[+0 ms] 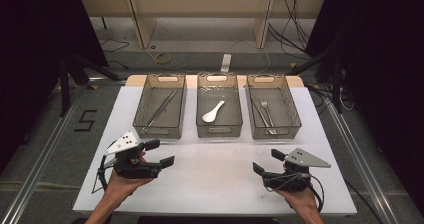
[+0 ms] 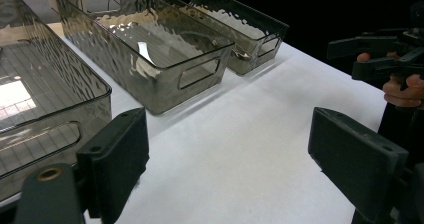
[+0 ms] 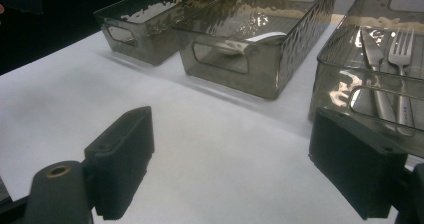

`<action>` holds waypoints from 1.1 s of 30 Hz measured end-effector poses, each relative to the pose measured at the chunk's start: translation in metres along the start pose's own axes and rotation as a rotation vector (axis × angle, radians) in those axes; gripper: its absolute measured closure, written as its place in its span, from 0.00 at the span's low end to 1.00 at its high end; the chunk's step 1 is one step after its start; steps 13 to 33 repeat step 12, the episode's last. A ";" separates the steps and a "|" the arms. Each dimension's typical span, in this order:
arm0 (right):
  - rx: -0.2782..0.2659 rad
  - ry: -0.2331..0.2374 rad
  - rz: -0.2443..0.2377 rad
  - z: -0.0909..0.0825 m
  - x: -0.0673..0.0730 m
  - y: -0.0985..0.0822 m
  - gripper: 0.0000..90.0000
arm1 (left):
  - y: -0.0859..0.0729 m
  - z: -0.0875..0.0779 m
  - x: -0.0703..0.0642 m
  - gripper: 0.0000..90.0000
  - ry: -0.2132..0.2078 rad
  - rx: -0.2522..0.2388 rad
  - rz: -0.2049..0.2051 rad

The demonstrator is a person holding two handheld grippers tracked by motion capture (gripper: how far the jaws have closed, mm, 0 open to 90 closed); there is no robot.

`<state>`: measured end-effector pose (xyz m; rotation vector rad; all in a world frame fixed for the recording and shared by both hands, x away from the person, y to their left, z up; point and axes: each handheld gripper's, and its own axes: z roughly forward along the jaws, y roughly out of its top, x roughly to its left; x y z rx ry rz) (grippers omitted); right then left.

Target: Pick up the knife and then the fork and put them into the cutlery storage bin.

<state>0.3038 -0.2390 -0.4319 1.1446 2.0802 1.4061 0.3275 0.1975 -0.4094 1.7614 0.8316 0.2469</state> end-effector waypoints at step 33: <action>0.005 0.003 0.001 0.000 0.000 0.000 0.21 | 0.000 0.000 0.000 0.18 0.000 0.000 0.000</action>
